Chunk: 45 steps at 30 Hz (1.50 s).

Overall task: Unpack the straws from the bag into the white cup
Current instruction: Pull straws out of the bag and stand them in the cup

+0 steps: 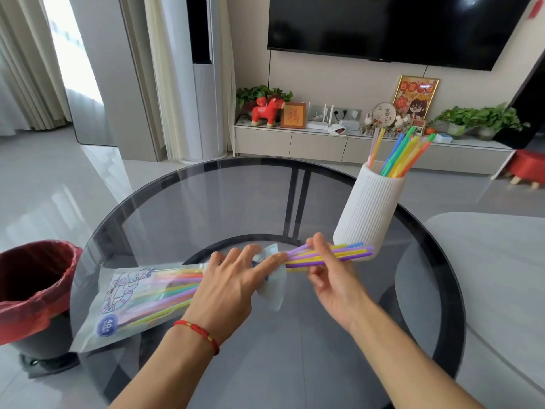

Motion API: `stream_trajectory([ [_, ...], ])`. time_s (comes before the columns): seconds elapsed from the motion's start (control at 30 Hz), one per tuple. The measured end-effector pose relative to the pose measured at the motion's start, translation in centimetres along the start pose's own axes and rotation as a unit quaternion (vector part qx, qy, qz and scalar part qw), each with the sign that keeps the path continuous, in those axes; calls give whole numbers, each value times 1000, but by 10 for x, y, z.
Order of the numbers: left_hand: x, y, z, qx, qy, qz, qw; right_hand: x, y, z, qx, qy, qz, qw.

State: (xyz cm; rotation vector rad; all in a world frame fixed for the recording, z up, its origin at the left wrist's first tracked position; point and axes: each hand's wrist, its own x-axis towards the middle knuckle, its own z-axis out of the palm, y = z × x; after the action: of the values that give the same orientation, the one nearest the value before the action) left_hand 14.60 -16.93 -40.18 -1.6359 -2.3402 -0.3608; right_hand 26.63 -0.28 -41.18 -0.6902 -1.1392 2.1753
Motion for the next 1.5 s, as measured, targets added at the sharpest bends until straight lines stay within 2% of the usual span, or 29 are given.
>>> stream_trajectory([
  [0.1,-2,1,0,-5,9,7,1000,-1,11,6,-62,39,-4,997],
  [0.23,-2,1,-2,-9,13,6,1000,-6,13,7,-94,42,-10,995],
  [0.3,-2,0,-1,-8,13,6,1000,-5,8,4,-101,72,-32,992],
  [0.4,-3,-5,-1,-11,10,2,1000,-1,-7,-3,-67,126,-46,989],
  [0.5,-4,-9,-2,-15,10,-11,1000,3,-18,-16,20,170,-5,985],
  [0.9,-5,-3,0,-34,16,35,999,-4,5,-5,-5,76,59,995],
  [1.13,-4,-11,2,-52,23,44,997,-6,-7,-12,-49,112,-56,991],
  [1.2,-3,-12,1,-60,25,42,997,-7,-11,-16,-74,94,-81,990],
  [1.3,-4,-11,0,-66,28,43,997,-8,-7,-15,-74,75,-57,993],
  [1.5,-4,-9,1,-76,48,50,995,-10,4,-10,-99,139,-74,983],
])
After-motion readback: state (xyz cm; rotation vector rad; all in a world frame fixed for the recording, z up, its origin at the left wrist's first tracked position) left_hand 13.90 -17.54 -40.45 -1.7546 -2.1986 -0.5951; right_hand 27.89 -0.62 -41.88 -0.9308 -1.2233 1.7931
